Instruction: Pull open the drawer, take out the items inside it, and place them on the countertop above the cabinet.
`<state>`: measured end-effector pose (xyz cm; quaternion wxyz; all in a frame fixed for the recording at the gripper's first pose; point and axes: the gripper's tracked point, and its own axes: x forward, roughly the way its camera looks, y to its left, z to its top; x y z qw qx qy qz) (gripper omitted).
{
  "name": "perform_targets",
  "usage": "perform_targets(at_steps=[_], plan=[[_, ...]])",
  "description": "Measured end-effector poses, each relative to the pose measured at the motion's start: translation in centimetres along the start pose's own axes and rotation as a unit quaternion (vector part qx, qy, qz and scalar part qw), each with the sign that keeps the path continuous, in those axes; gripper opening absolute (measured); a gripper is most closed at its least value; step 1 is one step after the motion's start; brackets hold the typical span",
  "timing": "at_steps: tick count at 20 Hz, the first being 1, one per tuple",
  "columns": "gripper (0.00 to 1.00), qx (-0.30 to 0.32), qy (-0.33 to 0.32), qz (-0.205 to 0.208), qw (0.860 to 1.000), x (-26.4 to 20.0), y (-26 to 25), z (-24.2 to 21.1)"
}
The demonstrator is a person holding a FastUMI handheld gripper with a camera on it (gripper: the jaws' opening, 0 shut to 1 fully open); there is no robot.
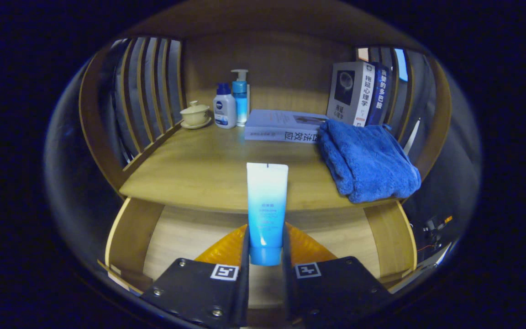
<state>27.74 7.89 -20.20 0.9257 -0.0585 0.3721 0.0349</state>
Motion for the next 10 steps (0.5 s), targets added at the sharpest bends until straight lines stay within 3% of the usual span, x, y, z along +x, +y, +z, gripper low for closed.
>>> perform_targets(at_steps=[10], plan=[[0.31, 0.062, -0.025, 0.007, 0.998, 3.2, 0.0, 3.5]])
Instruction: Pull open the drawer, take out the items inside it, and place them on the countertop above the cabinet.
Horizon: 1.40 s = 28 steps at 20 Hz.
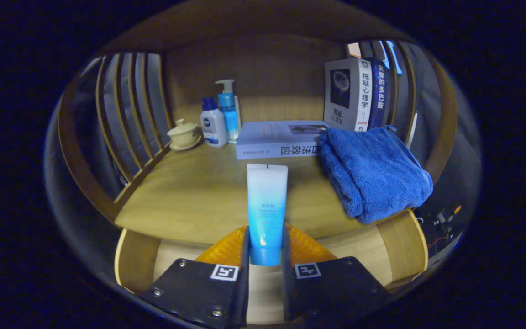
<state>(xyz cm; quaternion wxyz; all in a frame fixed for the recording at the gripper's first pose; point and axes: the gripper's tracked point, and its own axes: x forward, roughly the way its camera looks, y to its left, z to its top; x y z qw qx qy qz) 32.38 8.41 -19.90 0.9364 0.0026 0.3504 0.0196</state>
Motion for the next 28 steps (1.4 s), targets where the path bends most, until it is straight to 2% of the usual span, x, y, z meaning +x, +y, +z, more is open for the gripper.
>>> perform_targets(at_steps=[8, 16, 18, 20, 23, 24, 27, 28], plan=[[0.3, 0.007, -0.021, -0.004, 1.0, 2.6, 0.2, 1.1], [0.31, -0.02, -0.09, -0.011, 0.996, 4.8, 0.7, 2.5], [0.31, -0.011, -0.11, -0.014, 0.994, 5.1, 0.8, 2.7], [0.31, -0.007, -0.137, -0.015, 0.991, 5.3, 0.9, 2.9], [0.31, -0.035, -0.191, -0.018, 0.981, 5.5, 1.0, 3.5], [0.31, -0.034, -0.182, -0.019, 0.982, 5.6, 1.1, 3.3], [0.34, -0.011, -0.178, -0.007, 0.984, 5.7, 1.0, 3.0], [0.39, 0.0, -0.184, -0.003, 0.983, 5.8, 1.0, 3.3]])
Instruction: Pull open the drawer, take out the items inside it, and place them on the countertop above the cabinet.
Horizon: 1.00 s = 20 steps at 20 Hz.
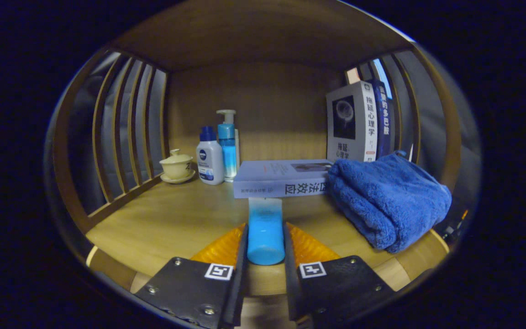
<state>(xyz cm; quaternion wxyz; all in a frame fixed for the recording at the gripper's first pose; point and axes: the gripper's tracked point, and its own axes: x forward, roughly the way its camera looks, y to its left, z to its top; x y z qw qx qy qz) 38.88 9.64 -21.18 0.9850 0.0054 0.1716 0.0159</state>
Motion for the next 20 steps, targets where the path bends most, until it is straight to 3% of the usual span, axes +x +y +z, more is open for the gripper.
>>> perform_targets(at_steps=[5, 8, 20], plan=[[0.41, -0.004, 0.001, -0.002, 1.0, -0.26, -0.26, 0.09], [0.62, -0.004, 0.002, -0.006, 1.0, -0.22, -0.55, 0.12], [0.66, -0.011, 0.002, -0.011, 1.0, -0.33, -0.61, 0.11]])
